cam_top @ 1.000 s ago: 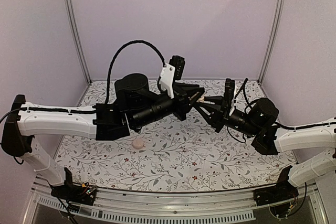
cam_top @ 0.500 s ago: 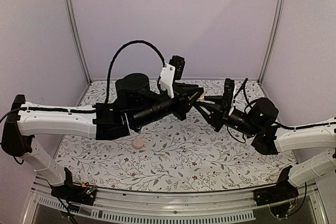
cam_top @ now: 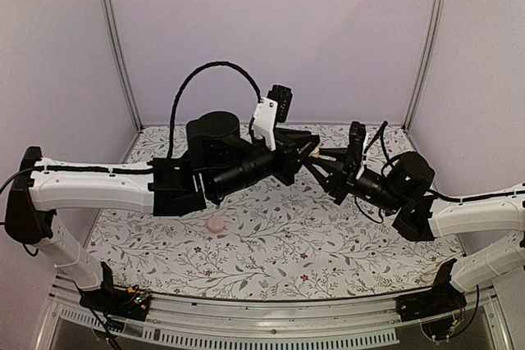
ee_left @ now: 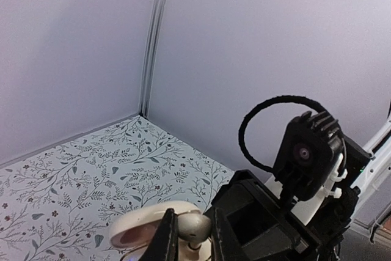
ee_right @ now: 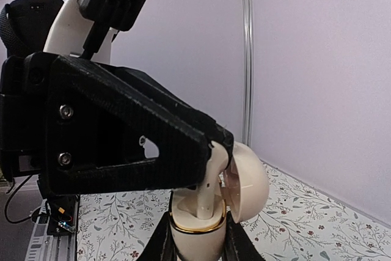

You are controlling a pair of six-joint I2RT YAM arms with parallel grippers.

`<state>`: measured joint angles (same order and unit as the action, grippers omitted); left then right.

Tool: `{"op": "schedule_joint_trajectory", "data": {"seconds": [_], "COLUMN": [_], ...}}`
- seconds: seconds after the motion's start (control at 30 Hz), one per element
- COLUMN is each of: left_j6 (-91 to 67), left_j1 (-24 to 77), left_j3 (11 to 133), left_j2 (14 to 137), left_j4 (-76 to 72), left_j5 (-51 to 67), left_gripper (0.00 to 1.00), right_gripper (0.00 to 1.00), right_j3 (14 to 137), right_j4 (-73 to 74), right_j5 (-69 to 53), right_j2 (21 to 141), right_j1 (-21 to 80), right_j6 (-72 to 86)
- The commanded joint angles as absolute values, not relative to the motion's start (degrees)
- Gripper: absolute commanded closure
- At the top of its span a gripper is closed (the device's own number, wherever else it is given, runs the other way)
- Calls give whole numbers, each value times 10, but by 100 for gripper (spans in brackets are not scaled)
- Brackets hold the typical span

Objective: Insert the wireless bluetooth earbuds into the charging case
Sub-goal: Insert the right earbud into the right side groove of the charging case.

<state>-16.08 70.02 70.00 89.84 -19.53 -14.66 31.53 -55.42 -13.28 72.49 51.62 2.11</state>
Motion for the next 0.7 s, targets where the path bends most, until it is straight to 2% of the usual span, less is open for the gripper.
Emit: {"op": "schedule_joint_trajectory", "data": {"seconds": [0.0, 0.17, 0.3, 0.67], "left_j6": [-177, -185, -187, -166], "left_j1": [708, 708, 709, 706], "left_j3": [710, 713, 722, 727], "left_j2": [913, 913, 919, 903], "left_j4": [-149, -129, -114, -111], "left_j5": [-154, -159, -158, -182], "left_gripper": [92, 90, 81, 73], "right_gripper": [81, 82, 81, 81], "right_j3": [338, 338, 339, 333], "right_j4": [-583, -581, -580, -573], "right_j5": [-116, -111, -113, -121], "right_j2": [706, 701, 700, 700], "right_j1": [522, 523, 523, 522], "right_j6": [10, 6, 6, 6]}}
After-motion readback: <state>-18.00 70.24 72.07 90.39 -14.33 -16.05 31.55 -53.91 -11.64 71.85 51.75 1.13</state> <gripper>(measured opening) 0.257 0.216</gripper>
